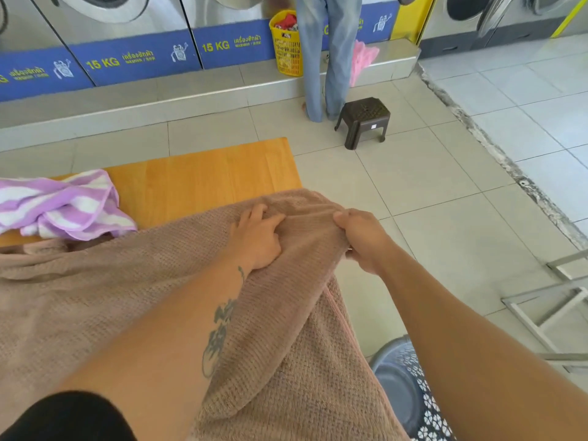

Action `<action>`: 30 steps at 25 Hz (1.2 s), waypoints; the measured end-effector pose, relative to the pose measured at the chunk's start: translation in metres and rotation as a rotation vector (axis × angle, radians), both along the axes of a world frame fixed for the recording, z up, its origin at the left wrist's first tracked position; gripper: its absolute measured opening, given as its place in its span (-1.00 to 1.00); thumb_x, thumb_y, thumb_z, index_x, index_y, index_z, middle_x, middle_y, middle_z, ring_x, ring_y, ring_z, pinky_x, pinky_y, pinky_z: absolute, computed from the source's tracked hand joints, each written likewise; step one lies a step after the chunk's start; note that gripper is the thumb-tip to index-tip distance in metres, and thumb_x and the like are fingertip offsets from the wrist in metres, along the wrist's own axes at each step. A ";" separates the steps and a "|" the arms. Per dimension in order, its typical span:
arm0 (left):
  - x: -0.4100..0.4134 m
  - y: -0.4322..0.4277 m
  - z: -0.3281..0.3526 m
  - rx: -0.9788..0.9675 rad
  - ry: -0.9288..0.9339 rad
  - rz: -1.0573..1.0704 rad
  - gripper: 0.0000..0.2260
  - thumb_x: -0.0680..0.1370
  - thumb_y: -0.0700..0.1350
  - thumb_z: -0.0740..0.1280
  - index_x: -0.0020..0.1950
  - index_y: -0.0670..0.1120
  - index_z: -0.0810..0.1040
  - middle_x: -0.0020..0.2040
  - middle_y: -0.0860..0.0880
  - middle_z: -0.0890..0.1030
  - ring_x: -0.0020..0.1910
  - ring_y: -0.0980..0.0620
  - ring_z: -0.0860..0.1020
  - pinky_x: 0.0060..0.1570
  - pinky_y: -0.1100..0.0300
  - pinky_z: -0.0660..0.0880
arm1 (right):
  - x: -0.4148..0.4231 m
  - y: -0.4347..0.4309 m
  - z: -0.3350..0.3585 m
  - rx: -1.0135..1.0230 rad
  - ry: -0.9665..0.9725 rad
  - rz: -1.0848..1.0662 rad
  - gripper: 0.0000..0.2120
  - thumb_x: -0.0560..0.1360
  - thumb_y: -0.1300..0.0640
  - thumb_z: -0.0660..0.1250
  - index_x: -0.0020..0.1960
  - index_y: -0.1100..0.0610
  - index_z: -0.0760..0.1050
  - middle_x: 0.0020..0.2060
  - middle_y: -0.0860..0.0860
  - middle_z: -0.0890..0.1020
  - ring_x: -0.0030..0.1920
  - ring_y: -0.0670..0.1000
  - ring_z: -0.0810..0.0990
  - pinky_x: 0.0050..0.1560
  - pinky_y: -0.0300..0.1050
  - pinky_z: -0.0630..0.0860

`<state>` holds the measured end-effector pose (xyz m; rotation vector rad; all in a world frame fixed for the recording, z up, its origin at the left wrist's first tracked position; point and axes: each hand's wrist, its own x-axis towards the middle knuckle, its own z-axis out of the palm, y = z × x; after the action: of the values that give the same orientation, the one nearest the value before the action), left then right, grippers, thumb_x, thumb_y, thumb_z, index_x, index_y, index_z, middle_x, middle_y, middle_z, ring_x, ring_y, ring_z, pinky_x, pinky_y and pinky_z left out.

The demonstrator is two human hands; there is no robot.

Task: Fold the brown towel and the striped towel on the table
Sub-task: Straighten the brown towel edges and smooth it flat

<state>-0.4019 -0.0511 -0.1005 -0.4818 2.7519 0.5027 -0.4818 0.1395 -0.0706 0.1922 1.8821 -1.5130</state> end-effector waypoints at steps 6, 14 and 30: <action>0.013 0.019 0.018 0.035 0.297 0.083 -0.74 0.61 -0.08 0.19 0.28 0.05 0.51 0.19 0.04 0.43 0.32 -0.03 0.36 0.40 -0.08 0.27 | 0.046 0.030 0.009 0.171 0.111 0.438 -0.74 0.43 0.37 0.19 -0.04 0.10 0.54 -0.08 -0.01 0.60 -0.09 -0.02 0.53 -0.13 -0.22 0.44; 0.044 0.036 0.003 0.002 0.173 0.113 -0.85 0.59 0.04 0.29 0.14 0.11 0.51 0.09 0.07 0.38 0.17 -0.01 0.37 0.25 -0.11 0.34 | 0.092 0.016 -0.011 0.622 0.410 0.657 -0.75 0.39 0.18 0.25 0.07 0.15 0.41 -0.18 0.04 0.57 -0.14 0.11 0.60 -0.24 0.01 0.57; 0.049 0.052 -0.013 0.007 0.208 -0.122 -0.62 0.59 0.07 0.24 0.42 0.12 0.42 0.44 0.05 0.28 0.47 -0.01 0.17 0.50 -0.18 -0.01 | 0.087 0.066 -0.033 0.379 0.091 0.203 -0.93 0.51 0.16 0.30 -0.05 0.09 0.56 -0.04 0.02 0.61 -0.01 0.05 0.56 0.03 -0.01 0.51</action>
<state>-0.3528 0.0008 -0.1134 -0.2704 2.9531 0.5603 -0.3945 0.2052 -0.1036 0.1007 2.1773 -1.0382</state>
